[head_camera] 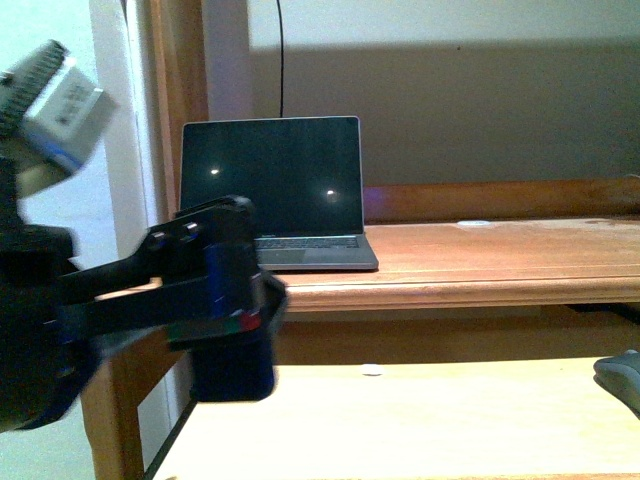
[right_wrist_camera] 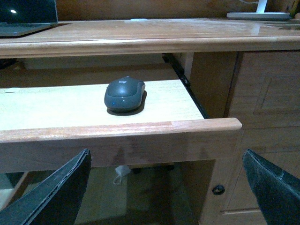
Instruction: Place mouse
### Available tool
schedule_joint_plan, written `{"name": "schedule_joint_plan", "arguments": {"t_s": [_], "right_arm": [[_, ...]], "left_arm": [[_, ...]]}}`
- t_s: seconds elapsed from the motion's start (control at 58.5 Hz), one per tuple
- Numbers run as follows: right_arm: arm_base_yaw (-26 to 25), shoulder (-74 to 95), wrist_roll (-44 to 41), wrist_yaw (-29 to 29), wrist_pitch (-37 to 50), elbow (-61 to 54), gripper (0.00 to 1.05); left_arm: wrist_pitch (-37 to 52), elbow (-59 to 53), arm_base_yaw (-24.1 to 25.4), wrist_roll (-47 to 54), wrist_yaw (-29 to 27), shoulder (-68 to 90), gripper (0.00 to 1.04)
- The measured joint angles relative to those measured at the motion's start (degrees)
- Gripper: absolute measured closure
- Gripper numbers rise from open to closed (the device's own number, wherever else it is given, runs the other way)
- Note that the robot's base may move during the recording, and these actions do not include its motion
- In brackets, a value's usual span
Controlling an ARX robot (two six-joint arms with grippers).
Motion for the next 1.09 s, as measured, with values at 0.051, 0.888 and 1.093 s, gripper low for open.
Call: {"name": "schedule_joint_plan", "arguments": {"t_s": [0.051,0.888,1.093], "right_arm": [[0.0,0.0,0.0,0.0,0.0,0.0,0.07],[0.92,18.12,10.32,-12.07,7.61,4.59,0.07],[6.95,41.07,7.89,-3.8,26.8,13.25,0.07]], "left_arm": [[-0.13,-2.36,-0.02,2.14,-3.45,-2.99,0.08],[-22.08,-33.07,15.32,11.37,-11.89,-64.26,1.02],[-23.21,-35.04,24.15,11.5,-1.68,-67.1,1.02]]}}
